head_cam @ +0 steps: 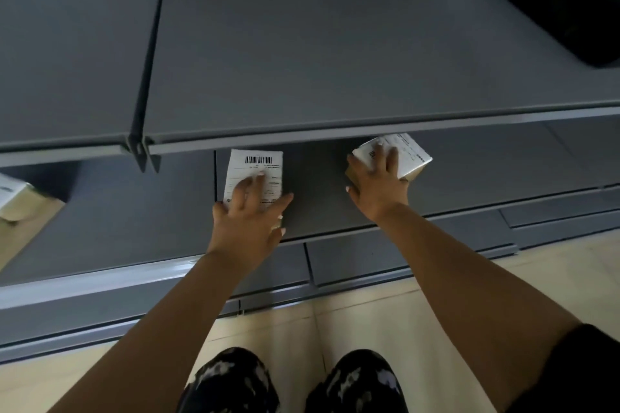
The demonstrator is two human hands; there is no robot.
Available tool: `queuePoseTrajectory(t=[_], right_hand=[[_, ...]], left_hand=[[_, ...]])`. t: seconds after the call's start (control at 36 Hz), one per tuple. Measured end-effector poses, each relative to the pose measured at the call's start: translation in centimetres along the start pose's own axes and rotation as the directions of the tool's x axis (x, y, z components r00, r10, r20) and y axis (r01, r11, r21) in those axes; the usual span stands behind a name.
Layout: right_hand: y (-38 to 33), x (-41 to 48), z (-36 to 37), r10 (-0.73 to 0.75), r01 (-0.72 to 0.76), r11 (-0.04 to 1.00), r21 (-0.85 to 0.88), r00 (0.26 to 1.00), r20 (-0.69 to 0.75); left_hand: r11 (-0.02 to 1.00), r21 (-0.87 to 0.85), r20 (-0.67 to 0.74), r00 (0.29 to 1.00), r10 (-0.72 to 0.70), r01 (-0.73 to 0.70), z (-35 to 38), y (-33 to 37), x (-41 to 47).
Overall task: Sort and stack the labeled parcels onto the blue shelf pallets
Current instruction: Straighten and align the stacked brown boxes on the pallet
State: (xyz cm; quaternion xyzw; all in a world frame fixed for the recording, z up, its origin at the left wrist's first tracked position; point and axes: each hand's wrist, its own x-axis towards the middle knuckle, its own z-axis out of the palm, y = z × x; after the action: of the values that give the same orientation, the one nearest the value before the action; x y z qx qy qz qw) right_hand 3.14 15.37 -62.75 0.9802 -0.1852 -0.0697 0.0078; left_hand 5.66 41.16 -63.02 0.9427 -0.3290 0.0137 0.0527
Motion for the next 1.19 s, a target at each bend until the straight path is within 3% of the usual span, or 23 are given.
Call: queuePoseTrajectory(t=[0.33,0.53,0.89,1.19], right_hand=[[0.9,-8.3,-0.1,-0.173,0.173,0.984,0.044,0.985,-0.017],[0.6,-14.9,-2.9,-0.271,0.27,0.962,0.046,0.963,0.01],[0.9,-29.0,-21.0,-0.424,0.423,0.902,0.082,0.906,-0.016],[2.8,-34.8,-34.8,-0.374,0.401,0.913,0.076,0.896,-0.24]], left_hand=[[0.996,-0.094,-0.074,0.997,-0.014,0.007,-2.7,2.1,-3.9],[0.995,-0.092,0.0,1.0,0.022,-0.022,-6.4,2.9,-7.0],[0.99,-0.104,0.15,0.982,0.115,-0.1,-22.8,7.5,-13.9],[0.933,-0.113,-0.028,0.94,0.341,-0.342,-38.0,11.1,-11.5]])
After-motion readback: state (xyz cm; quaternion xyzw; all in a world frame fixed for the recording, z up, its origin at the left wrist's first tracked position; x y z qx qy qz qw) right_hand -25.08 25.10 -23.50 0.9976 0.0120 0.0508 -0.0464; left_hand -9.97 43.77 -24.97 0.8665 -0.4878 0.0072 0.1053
